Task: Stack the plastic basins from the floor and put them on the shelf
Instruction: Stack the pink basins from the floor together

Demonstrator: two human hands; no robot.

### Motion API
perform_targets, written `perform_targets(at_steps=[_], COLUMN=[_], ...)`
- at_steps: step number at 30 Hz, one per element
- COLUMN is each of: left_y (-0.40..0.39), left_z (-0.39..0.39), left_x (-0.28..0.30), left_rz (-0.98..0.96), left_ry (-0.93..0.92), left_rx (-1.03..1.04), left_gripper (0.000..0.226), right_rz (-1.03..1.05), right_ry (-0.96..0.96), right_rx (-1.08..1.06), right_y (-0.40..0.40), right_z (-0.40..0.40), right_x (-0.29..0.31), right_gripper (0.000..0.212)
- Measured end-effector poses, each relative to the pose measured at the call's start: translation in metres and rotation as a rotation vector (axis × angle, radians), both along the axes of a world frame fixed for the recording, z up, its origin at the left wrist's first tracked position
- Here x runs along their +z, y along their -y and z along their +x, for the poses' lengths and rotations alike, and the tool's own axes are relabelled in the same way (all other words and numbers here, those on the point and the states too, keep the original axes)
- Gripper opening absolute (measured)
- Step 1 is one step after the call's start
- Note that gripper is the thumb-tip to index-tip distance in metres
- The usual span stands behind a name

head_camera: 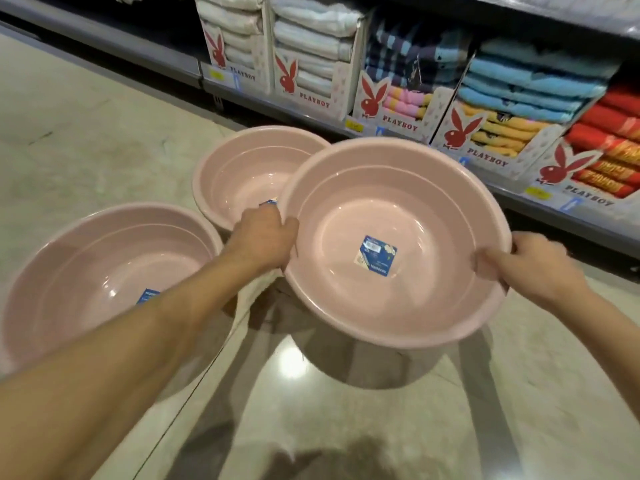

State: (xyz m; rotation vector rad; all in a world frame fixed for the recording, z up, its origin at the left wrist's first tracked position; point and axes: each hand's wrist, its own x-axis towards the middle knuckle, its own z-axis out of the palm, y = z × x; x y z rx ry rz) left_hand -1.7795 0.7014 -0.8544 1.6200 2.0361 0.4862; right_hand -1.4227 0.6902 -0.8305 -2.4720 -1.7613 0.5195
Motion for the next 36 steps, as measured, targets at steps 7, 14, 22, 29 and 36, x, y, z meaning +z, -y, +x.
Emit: perform_targets(at_steps=[7, 14, 22, 29, 36], left_y=[-0.075, -0.101, -0.115, -0.148, -0.167], left_z=[-0.061, -0.135, -0.172, -0.182, -0.188], left_x=[0.046, 0.054, 0.057, -0.007, -0.064], left_rz=[0.106, 0.007, -0.104, -0.129, -0.254], left_ry=[-0.069, -0.129, -0.205, -0.347, -0.501], left_rx=[0.019, 0.098, 0.118, 0.137, 0.094], left_gripper=[0.022, 0.035, 0.038, 0.041, 0.045], right_rz=[0.089, 0.105, 0.014, -0.026, -0.068], right_ry=[-0.026, 0.005, 0.063, 0.079, 0.105], right_rx=[0.051, 0.135, 0.161, 0.175, 0.183], right_y=[-0.083, -0.15, -0.172, -0.212, -0.231], right_z=[-0.059, -0.134, -0.182, -0.188, -0.196], right_x=[0.035, 0.042, 0.058, -0.001, -0.066], right_gripper=[0.034, 0.032, 0.035, 0.035, 0.034])
